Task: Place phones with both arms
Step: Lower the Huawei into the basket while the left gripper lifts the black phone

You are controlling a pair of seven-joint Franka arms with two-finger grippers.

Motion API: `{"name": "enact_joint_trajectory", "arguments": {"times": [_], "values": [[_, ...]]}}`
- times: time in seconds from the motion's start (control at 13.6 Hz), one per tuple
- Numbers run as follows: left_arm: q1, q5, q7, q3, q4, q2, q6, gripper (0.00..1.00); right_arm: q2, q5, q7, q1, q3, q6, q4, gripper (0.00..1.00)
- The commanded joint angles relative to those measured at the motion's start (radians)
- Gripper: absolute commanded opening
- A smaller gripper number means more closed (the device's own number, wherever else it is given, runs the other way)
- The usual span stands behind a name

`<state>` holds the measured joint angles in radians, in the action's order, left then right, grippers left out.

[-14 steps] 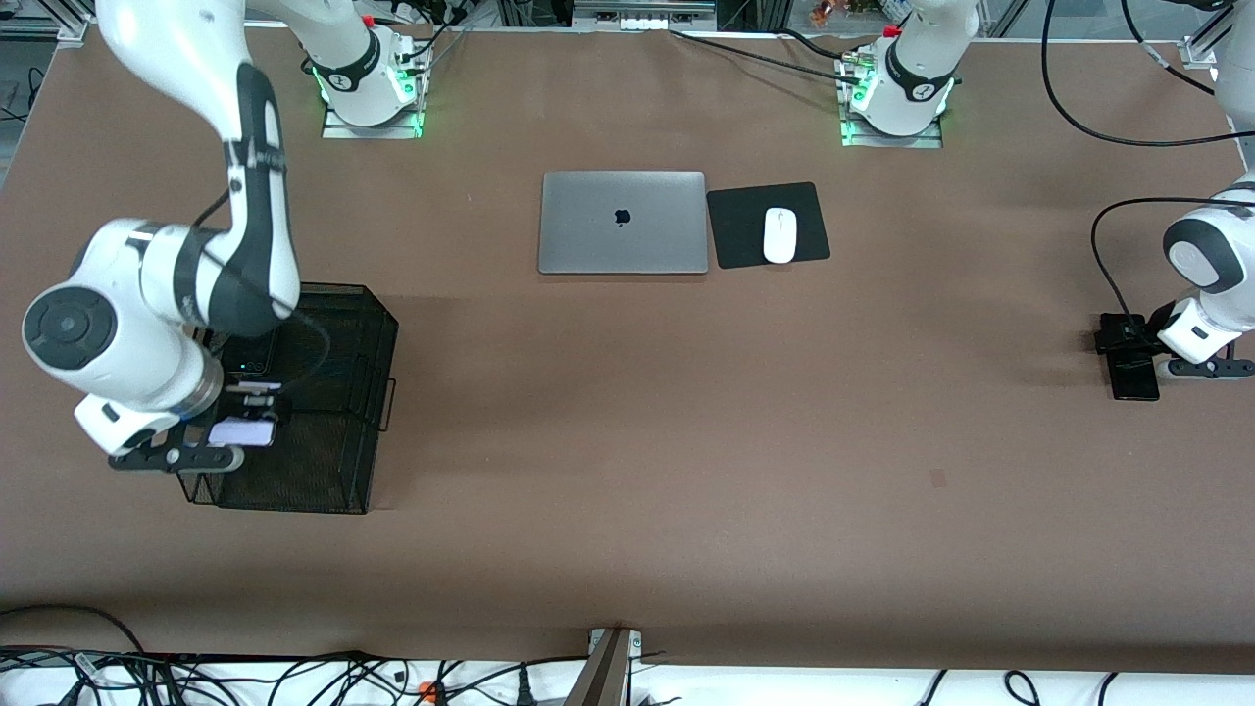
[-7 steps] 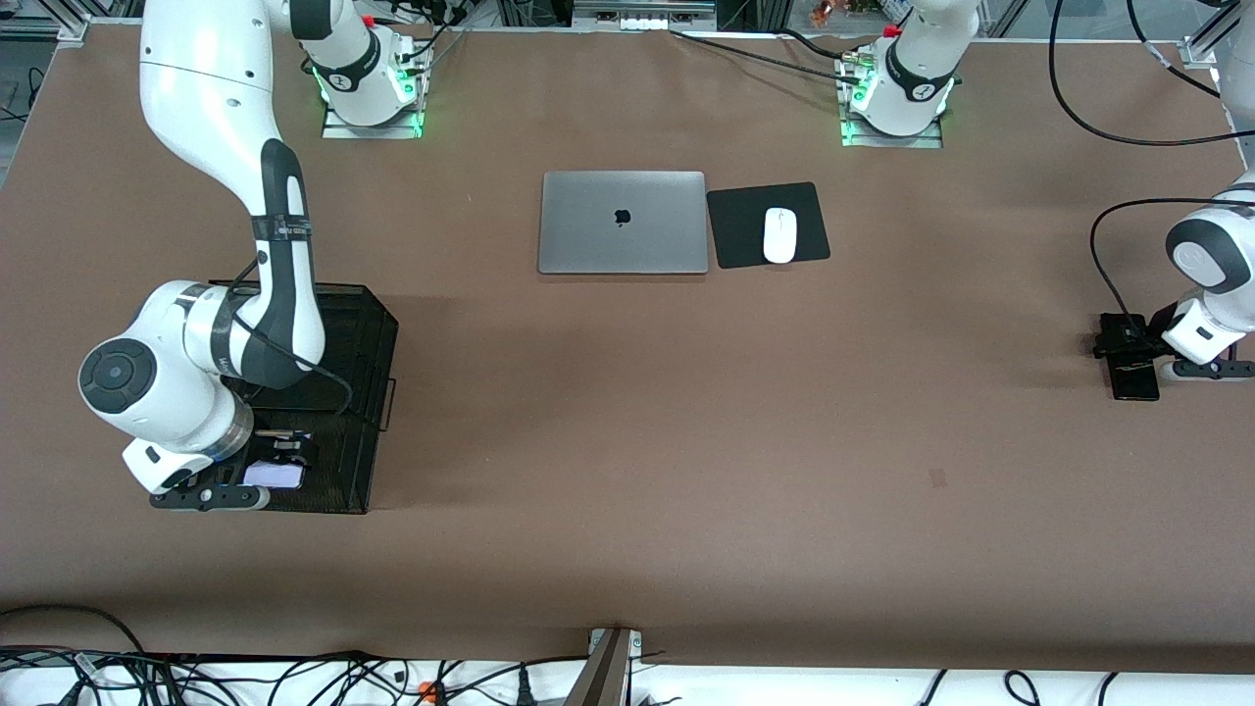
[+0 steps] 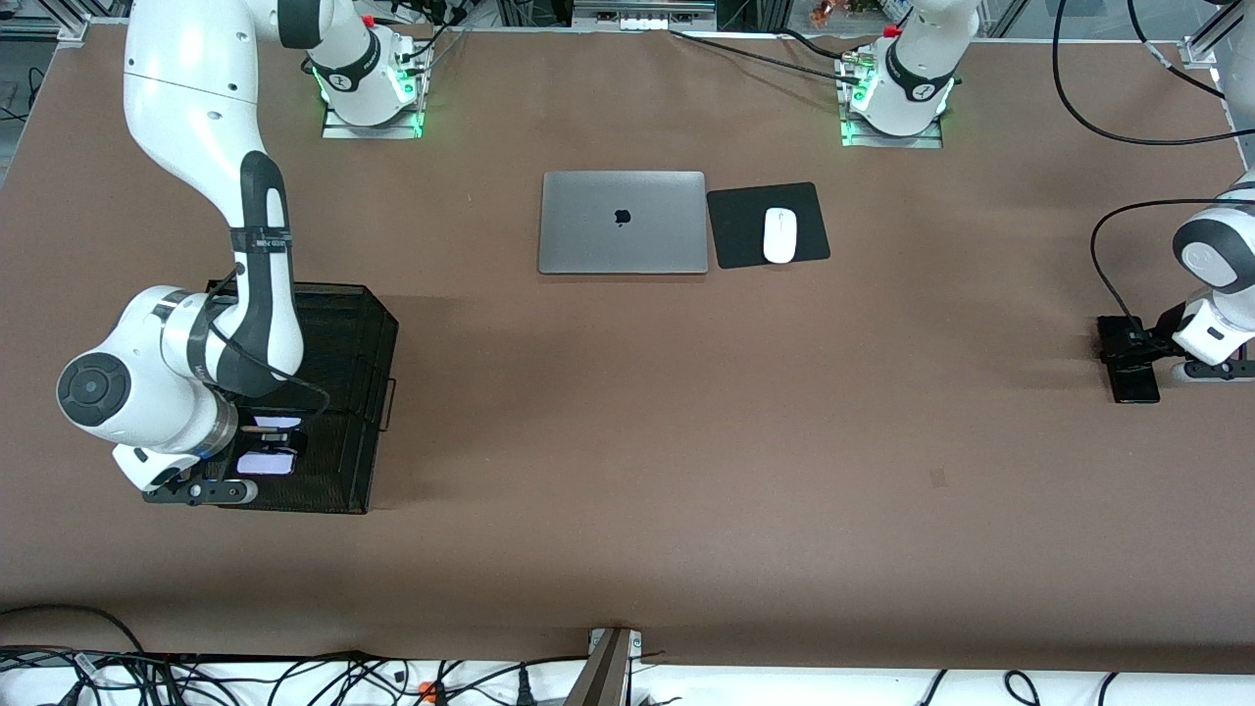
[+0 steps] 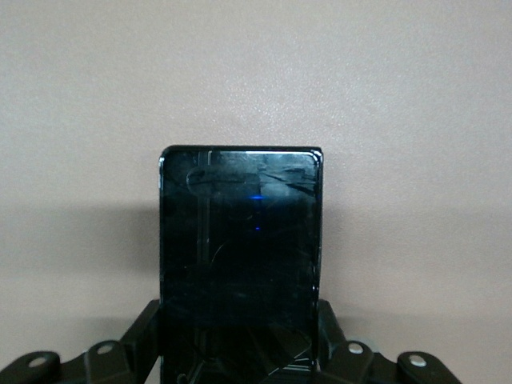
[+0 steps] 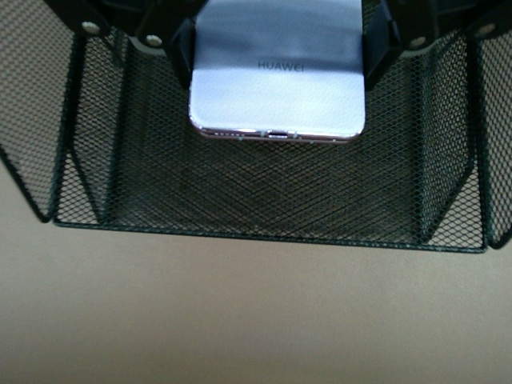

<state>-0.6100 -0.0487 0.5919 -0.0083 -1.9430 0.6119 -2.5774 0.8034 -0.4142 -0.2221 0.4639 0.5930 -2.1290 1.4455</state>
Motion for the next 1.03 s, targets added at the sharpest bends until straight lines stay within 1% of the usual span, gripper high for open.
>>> {"name": "enact_joint_trajectory", "arguments": {"times": [0.0,0.15,0.22,0.29,0.44,0.66,0.81,0.96], "values": [[0.006,-0.039,-0.012,-0.019,0.053,0.037,0.022,0.0,0.011,-0.023,-0.023,-0.01,-0.01,0.014,-0.02,0.71],[0.007,-0.037,-0.012,-0.019,0.108,0.034,0.125,0.0,0.011,-0.023,-0.023,-0.01,-0.01,0.015,-0.02,0.84],[0.007,-0.037,-0.014,-0.019,0.143,0.034,0.185,0.0,0.008,-0.023,-0.023,-0.01,-0.01,0.015,-0.022,0.93],[0.007,-0.037,-0.015,-0.021,0.166,0.034,0.222,0.0,0.007,-0.023,-0.023,-0.01,-0.01,0.015,-0.022,0.99],[0.027,-0.037,-0.043,-0.019,0.193,0.032,0.264,0.0,0.004,-0.02,-0.037,-0.01,-0.01,0.017,-0.028,0.99],[0.078,-0.022,-0.167,-0.019,0.231,0.005,0.368,0.0,0.0,-0.021,-0.072,-0.01,-0.01,0.017,-0.031,1.0],[0.136,-0.02,-0.26,-0.019,0.231,-0.021,0.413,0.0,-0.003,-0.02,-0.075,-0.01,-0.009,0.017,-0.036,1.0],[0.199,-0.02,-0.38,-0.021,0.231,-0.038,0.457,0.0,-0.032,-0.014,-0.098,-0.01,-0.004,0.026,-0.037,1.0]]}}
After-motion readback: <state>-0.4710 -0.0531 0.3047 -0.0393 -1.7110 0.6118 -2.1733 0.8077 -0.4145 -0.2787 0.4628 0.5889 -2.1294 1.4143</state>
